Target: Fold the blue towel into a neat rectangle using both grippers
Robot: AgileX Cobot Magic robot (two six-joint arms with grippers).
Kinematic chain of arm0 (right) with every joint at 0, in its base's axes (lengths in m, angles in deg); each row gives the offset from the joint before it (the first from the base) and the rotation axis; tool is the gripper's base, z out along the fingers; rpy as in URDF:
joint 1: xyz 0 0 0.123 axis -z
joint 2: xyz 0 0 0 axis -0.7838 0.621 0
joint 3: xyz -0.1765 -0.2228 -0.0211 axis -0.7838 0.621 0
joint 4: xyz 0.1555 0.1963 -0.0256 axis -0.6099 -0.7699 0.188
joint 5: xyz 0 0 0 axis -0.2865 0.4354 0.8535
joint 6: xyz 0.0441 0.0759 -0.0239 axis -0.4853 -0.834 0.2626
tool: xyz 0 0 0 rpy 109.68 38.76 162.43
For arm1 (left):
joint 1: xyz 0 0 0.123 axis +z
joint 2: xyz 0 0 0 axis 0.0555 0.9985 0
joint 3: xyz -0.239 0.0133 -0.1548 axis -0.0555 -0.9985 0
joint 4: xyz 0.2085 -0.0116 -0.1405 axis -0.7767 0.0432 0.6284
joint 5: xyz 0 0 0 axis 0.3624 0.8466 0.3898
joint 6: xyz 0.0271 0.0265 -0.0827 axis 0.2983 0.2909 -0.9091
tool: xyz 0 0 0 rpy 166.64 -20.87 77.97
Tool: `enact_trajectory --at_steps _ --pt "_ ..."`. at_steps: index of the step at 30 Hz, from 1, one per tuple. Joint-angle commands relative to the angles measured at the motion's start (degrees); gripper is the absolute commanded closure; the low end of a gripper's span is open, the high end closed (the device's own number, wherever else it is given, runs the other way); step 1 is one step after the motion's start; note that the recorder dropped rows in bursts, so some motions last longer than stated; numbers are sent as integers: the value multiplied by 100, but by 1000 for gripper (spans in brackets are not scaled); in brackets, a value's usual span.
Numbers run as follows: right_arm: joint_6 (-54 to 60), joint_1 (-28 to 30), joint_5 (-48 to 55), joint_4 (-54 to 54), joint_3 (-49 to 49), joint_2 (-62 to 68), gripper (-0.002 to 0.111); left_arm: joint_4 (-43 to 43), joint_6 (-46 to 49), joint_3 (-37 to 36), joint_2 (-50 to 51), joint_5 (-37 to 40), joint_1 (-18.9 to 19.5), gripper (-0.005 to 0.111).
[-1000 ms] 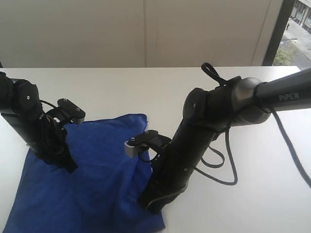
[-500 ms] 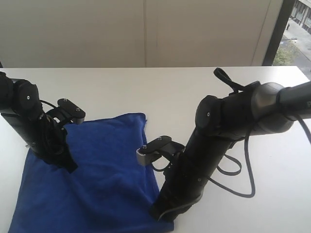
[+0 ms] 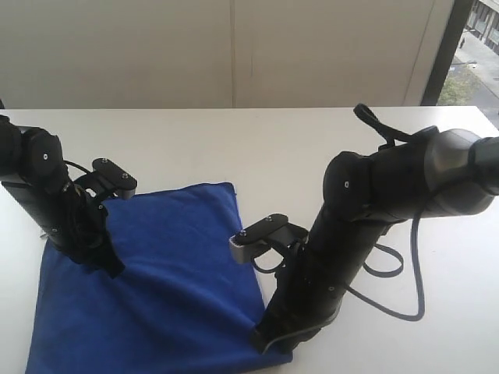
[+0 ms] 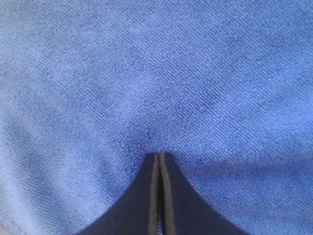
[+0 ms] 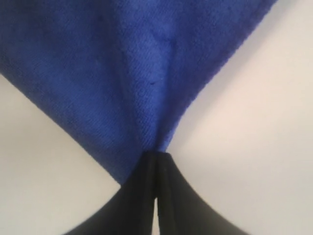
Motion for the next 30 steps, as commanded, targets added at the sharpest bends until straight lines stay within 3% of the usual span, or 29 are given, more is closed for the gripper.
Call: enact_trajectory --at_steps 1,8,11,16,19,25,27,28,29,30 --pt "-108 4 -95 194 33 -64 108 57 -30 -180 423 31 24 107" --pt "-87 4 -190 192 33 -64 107 57 -30 -180 423 41 24 107" --pt "38 4 -204 192 33 -64 95 57 -30 -180 423 28 24 107" --pt "38 4 -417 321 10 -88 65 57 -30 -180 423 40 24 107" --pt "38 4 -881 529 -25 -270 60 57 -30 -180 423 -7 24 107" --pt "38 4 -2252 763 -227 -877 60 57 -30 16 36 9 24 107" --pt "38 4 -2740 763 -330 -964 64 57 -30 61 -329 -8 24 107" --pt "38 4 -2841 763 -462 -961 74 57 -43 61 -534 -35 24 107" --pt "38 51 -2660 788 -780 -831 96 57 -228 61 -902 -23 24 107" --pt "83 75 -2481 788 -990 -699 108 57 -319 61 -1090 35 24 107"
